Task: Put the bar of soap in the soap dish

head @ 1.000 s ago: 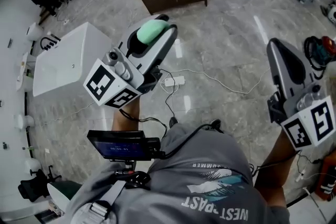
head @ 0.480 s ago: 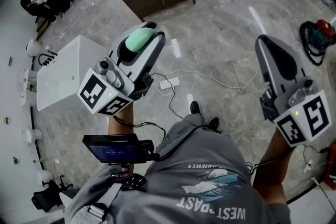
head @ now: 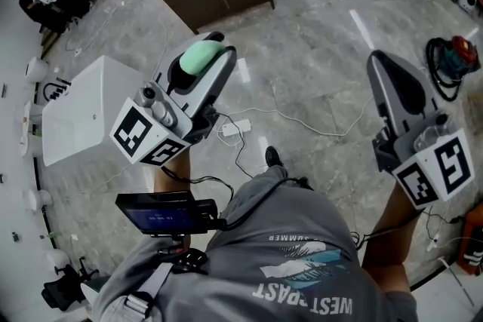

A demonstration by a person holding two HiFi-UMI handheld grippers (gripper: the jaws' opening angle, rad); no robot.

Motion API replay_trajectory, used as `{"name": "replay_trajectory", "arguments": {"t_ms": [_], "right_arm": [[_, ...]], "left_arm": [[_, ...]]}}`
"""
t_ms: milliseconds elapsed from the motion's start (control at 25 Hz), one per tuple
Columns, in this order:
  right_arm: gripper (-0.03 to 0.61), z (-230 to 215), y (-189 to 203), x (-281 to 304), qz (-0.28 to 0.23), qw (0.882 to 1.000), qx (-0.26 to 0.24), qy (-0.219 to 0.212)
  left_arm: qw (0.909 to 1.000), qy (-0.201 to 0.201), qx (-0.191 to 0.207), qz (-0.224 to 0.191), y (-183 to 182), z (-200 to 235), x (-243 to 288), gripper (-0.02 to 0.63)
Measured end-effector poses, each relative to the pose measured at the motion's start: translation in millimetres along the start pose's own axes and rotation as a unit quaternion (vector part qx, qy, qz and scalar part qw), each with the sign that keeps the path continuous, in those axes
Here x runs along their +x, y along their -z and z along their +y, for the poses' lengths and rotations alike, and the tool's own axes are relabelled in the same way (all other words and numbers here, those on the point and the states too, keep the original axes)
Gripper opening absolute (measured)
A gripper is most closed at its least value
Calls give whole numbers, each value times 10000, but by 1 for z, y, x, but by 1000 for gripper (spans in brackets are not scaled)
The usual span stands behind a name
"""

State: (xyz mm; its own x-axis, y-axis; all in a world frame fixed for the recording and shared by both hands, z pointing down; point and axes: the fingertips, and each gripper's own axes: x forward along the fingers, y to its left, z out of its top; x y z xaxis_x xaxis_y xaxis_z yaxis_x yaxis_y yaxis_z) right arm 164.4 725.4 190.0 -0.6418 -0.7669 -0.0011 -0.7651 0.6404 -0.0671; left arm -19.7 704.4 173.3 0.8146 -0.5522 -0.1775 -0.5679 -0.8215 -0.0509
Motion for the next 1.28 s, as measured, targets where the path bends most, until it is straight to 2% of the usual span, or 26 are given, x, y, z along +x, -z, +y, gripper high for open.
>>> {"name": "replay_trajectory", "arguments": {"t_ms": [360,600,800,1000,1160,1280], "right_arm": [[8,-8,-12,90,80,9995,-267,-157],[8,-24,-9,143,264,9989,-202,-336],[8,-66,4,180,383,9979,-76,-525],[8,-114,15,227,384,9956,-127,-846],[8,-157,16,244,510,9906,-225,-1246],[8,-189,17,243,624,9888,-58,-1358]], "left_arm": [[9991,-180,-18,-372,-3,89,-5,112],[9987,-357,-153,-333,7,137,0,113],[9981,-561,-215,-160,29,170,30,114],[9963,-829,-130,-165,45,201,63,114],[9929,-1176,-145,-133,63,204,100,114],[9924,-1210,-212,22,67,205,136,114]]}}
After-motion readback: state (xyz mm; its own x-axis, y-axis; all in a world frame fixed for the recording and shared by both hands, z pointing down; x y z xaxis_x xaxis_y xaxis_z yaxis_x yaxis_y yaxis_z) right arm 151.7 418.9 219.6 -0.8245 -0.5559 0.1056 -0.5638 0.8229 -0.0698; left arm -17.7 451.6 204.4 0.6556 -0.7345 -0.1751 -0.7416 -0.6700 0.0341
